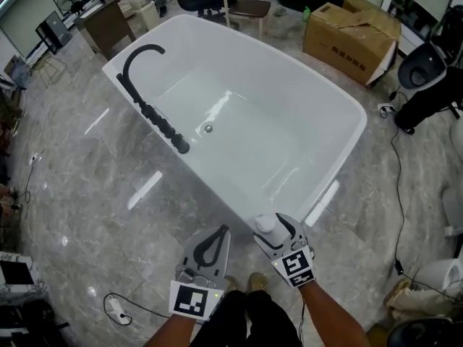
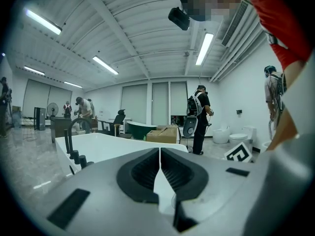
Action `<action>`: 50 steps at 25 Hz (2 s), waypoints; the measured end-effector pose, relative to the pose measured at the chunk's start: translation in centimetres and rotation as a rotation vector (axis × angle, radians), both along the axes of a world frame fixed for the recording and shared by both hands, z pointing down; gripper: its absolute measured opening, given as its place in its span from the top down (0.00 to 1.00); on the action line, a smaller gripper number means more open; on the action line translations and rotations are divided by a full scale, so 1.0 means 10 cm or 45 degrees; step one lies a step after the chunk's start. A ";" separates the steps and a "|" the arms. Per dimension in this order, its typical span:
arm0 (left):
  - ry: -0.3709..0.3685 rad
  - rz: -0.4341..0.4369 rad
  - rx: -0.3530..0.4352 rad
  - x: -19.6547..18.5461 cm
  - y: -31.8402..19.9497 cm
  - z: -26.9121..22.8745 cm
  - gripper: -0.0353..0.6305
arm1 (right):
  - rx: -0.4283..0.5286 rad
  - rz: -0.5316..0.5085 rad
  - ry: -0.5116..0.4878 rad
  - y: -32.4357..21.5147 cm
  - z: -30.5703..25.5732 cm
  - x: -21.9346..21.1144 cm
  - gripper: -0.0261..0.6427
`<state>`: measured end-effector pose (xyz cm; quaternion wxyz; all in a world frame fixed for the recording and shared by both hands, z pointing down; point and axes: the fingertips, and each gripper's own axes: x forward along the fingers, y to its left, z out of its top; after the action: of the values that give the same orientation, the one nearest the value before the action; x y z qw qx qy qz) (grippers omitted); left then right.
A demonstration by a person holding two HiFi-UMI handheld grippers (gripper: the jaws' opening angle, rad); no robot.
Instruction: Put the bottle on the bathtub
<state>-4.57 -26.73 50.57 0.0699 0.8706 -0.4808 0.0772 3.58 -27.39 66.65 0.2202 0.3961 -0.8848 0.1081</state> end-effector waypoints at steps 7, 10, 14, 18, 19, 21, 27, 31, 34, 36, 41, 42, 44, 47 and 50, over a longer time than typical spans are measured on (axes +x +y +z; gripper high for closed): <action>0.037 0.020 0.052 0.00 0.13 -0.44 0.93 | 0.118 0.038 -0.132 0.17 -0.99 0.03 0.54; 0.058 0.047 0.077 0.02 0.25 -0.68 0.93 | 0.177 0.054 -0.210 0.26 -1.47 0.00 0.60; 0.084 0.081 0.101 0.03 0.40 -0.95 0.93 | 0.253 0.042 -0.265 0.41 -2.05 -0.07 0.69; 0.149 0.058 0.196 -0.08 0.46 -1.35 0.93 | 0.326 0.037 -0.326 0.59 -2.54 -0.20 0.79; 0.166 0.058 0.208 -0.10 0.48 -1.43 0.93 | 0.343 0.035 -0.345 0.63 -2.64 -0.24 0.81; 0.183 0.085 0.212 -0.09 0.54 -1.53 0.93 | 0.371 0.027 -0.360 0.70 -2.81 -0.29 0.85; 0.166 0.194 0.224 0.02 0.73 -1.71 0.93 | 0.433 -0.030 -0.378 0.87 -3.14 -0.46 0.94; 0.174 0.198 0.263 0.01 0.79 -1.83 0.93 | 0.440 -0.040 -0.406 0.94 -3.23 -0.56 0.95; 0.178 0.196 0.278 -0.05 0.81 -1.90 0.93 | 0.462 -0.027 -0.416 0.96 -3.30 -0.59 0.95; 0.183 0.188 0.278 -0.08 0.81 -1.92 0.93 | 0.487 -0.011 -0.424 0.94 -3.35 -0.57 0.95; 0.179 0.163 0.310 -0.07 0.76 -1.96 0.93 | 0.502 0.030 -0.408 0.87 -3.40 -0.47 0.95; 0.181 0.162 0.310 -0.07 0.75 -1.97 0.93 | 0.507 0.033 -0.404 0.85 -3.43 -0.47 0.95; 0.183 0.165 0.310 -0.06 0.75 -2.00 0.93 | 0.516 0.034 -0.398 0.85 -3.46 -0.46 0.95; 0.182 0.160 0.310 -0.09 0.75 -2.01 0.93 | 0.512 0.046 -0.410 0.87 -3.44 -0.45 0.95; 0.182 0.164 0.309 -0.09 0.76 -2.01 0.93 | 0.511 0.051 -0.407 0.87 -3.44 -0.44 0.95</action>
<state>-5.49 -19.14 30.46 -0.0070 0.9049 -0.4238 -0.0393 -0.81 -18.68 32.25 -0.0077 0.4274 -0.9040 -0.0043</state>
